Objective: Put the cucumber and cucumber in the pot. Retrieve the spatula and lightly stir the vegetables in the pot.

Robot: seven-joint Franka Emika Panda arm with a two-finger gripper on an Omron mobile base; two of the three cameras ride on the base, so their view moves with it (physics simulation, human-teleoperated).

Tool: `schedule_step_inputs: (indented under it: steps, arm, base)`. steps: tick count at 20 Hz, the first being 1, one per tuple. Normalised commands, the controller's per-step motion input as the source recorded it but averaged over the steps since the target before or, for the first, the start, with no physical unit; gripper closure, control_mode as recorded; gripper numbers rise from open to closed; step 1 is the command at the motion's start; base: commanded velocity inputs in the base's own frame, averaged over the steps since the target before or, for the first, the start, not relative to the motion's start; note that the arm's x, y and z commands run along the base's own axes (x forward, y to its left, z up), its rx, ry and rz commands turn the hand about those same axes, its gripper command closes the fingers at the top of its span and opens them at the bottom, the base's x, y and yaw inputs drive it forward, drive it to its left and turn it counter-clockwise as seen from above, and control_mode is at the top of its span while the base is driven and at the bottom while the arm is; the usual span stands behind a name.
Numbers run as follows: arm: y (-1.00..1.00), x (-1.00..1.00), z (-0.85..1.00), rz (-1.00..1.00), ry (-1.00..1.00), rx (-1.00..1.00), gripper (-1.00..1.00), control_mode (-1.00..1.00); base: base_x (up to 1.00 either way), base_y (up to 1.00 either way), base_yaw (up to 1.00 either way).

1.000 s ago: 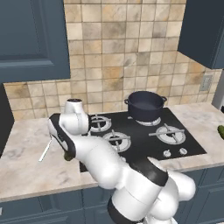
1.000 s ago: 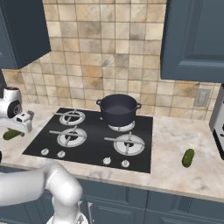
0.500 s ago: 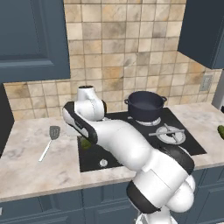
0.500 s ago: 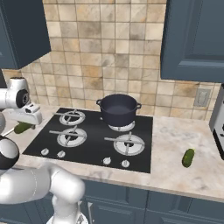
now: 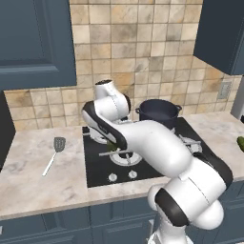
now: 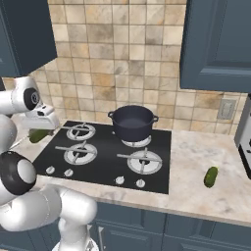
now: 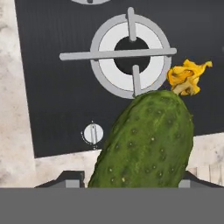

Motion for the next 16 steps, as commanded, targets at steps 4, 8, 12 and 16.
schedule_step_inputs:
  steps: [4,8,12,16]
  arm:
    - [-0.78,-0.05,0.32,0.0,-0.2,-0.04,1.0,-1.0]
    - [-0.75,0.0,0.37,0.0,-0.23,0.0,1.0,-1.0]
    - [-0.8,0.02,0.27,0.0,-0.13,0.02,1.0,-1.0]
    - [-0.86,0.15,0.08,-0.02,-0.05,0.04,1.0,-1.0]
  base:
    - [0.0,0.0,0.0]
    - [0.0,0.0,0.0]
    - [0.0,0.0,0.0]
    - [0.0,0.0,0.0]
